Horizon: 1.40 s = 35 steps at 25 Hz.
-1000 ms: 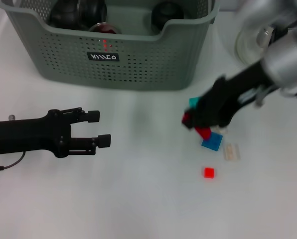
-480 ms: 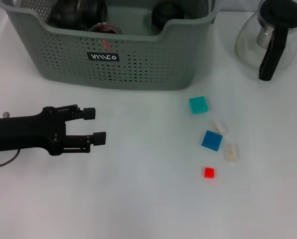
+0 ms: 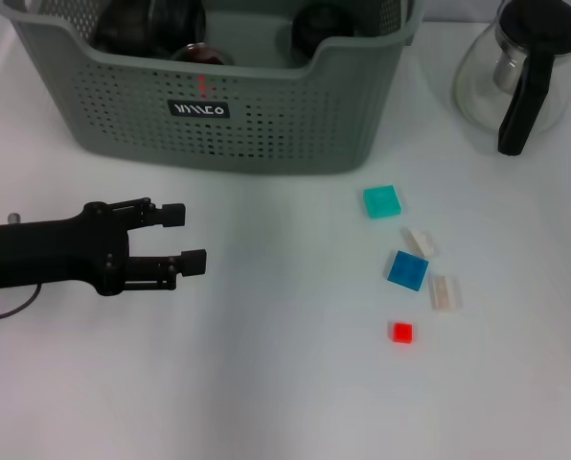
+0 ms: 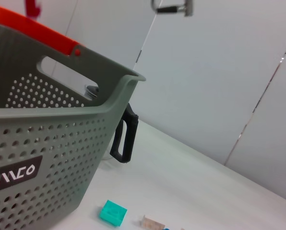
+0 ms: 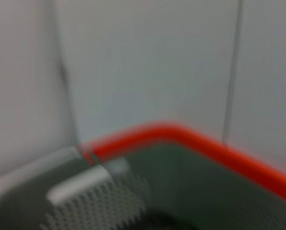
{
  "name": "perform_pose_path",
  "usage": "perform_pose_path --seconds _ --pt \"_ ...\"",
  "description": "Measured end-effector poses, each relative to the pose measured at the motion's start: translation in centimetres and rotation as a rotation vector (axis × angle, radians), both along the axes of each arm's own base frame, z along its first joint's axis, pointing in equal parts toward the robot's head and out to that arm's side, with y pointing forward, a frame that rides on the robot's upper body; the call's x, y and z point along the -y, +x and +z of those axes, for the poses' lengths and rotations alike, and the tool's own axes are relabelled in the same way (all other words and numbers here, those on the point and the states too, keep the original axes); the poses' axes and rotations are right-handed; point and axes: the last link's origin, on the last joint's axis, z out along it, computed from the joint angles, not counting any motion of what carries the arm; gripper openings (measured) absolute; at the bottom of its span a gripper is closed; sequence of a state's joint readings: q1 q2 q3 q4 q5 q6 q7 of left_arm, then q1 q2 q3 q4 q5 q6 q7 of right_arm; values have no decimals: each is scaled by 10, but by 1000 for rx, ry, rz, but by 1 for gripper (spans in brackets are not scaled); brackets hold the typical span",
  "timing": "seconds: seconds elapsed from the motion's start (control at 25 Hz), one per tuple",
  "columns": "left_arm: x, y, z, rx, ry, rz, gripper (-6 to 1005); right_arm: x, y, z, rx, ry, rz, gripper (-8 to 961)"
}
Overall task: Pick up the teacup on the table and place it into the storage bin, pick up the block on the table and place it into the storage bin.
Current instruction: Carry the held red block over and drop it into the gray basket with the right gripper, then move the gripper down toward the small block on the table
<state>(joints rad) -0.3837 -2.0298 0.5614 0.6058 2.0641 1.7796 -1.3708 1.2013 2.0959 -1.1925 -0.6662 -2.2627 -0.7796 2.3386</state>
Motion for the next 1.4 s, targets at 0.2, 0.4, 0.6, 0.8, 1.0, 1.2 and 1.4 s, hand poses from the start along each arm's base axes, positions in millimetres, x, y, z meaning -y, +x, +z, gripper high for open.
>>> perform_pose_path --seconds 0.2,0.4,0.6,0.8,1.0,1.2,1.4 --pt "0 -1 0 1 5 5 861 -4 -2 -21 104 41 30 298" --pt "0 -1 0 3 8 8 861 2 -9 -24 79 11 72 318" --pt "2 -1 0 10 5 7 861 7 -16 3 -93 37 102 337" --pt "3 -1 0 13 6 10 861 47 -6 59 -456 -9 264 506" --pt "4 -1 0 14 6 13 861 97 53 102 -677 -186 390 725" --pt "3 -2 1 11 8 14 861 140 126 115 -567 -461 348 877" --pt "0 -1 2 4 13 10 861 161 177 108 -319 -558 182 938"
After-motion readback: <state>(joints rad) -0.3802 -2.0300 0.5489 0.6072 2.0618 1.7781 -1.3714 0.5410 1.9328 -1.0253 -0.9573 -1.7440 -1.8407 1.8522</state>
